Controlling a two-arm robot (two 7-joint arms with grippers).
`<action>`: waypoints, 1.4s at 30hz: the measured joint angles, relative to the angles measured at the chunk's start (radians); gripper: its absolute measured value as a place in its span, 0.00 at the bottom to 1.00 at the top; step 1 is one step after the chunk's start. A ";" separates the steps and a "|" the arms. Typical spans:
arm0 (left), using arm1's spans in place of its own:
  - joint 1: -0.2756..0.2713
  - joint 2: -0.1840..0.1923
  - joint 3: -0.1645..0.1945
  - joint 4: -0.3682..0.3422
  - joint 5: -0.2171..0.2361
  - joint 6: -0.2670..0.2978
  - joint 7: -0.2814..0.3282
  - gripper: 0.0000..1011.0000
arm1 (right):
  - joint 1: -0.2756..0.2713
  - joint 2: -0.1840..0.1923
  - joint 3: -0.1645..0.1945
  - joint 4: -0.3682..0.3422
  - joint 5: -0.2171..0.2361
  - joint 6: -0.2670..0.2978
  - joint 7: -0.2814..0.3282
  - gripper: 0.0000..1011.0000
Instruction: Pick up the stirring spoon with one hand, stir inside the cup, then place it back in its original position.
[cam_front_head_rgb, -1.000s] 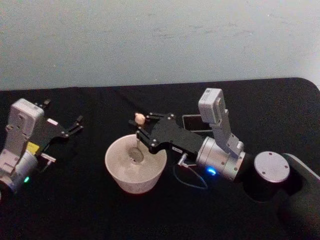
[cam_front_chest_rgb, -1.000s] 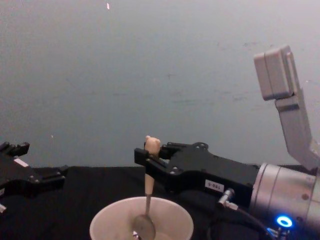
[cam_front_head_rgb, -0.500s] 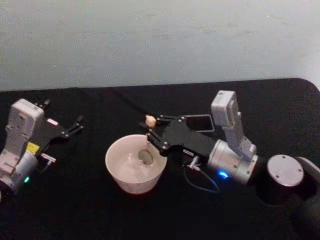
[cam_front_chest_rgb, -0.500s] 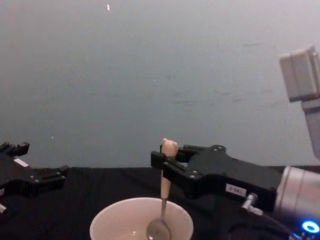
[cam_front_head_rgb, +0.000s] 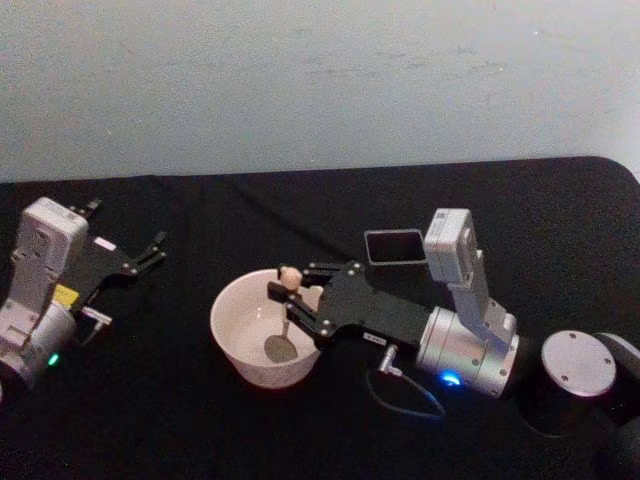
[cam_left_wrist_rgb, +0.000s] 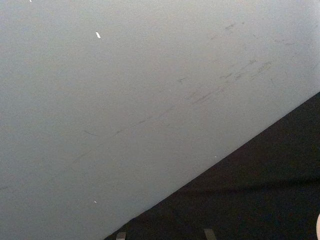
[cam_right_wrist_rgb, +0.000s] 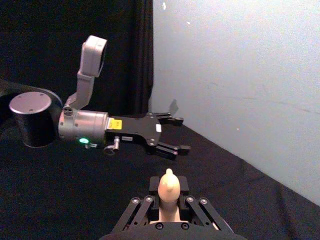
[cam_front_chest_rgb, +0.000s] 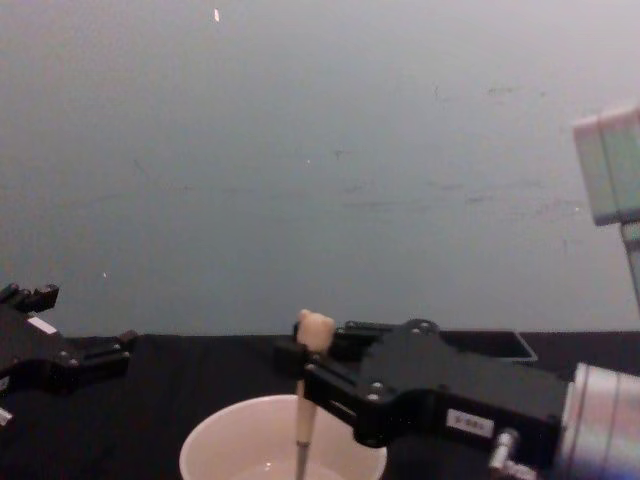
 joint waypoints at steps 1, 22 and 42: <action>0.000 0.000 0.000 0.000 0.000 0.000 0.000 0.99 | 0.000 0.000 0.000 0.000 0.000 0.000 0.000 0.20; 0.000 0.000 0.000 0.000 0.000 0.000 0.000 0.99 | 0.076 -0.081 0.005 0.121 -0.043 -0.023 -0.068 0.20; 0.000 0.000 0.000 0.000 0.000 0.000 0.000 0.99 | 0.031 -0.035 0.038 0.071 -0.035 -0.005 -0.063 0.20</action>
